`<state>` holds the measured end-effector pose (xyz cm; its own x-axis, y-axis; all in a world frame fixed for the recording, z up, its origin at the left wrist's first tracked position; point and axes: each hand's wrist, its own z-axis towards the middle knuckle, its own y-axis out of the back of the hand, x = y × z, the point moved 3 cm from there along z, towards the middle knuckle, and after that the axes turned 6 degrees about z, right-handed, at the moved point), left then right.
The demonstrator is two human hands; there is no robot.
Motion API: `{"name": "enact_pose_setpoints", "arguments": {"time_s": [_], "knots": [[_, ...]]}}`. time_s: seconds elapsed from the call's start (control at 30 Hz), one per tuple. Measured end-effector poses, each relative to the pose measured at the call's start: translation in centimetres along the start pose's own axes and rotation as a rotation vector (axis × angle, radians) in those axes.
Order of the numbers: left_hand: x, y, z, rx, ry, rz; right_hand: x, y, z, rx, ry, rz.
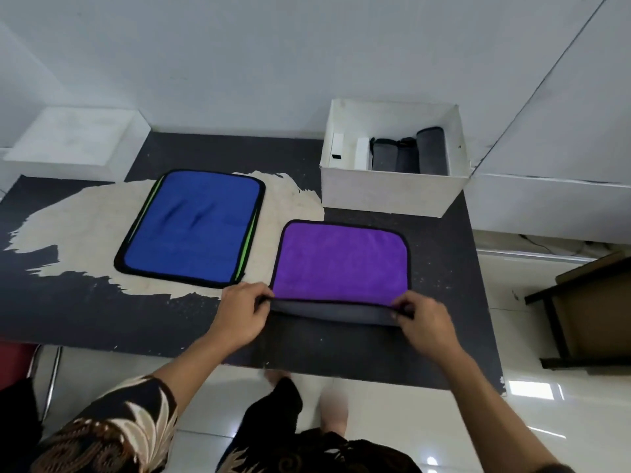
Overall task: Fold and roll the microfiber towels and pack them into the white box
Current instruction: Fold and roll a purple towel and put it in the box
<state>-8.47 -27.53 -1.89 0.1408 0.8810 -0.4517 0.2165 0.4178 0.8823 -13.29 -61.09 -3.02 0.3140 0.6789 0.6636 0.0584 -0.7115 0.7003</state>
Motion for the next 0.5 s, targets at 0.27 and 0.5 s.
{"name": "enact_pose_setpoints", "arguments": {"time_s": [0.27,0.5], "knots": [[-0.5,2.4,8.4,-0.053,0.167,-0.301,0.5,3.5,7.6,-0.182,-0.166,0.274],[-0.5,1.0,13.3,-0.06,0.203,-0.273,0.3,2.2,11.0,-0.262,-0.314,0.3]]}}
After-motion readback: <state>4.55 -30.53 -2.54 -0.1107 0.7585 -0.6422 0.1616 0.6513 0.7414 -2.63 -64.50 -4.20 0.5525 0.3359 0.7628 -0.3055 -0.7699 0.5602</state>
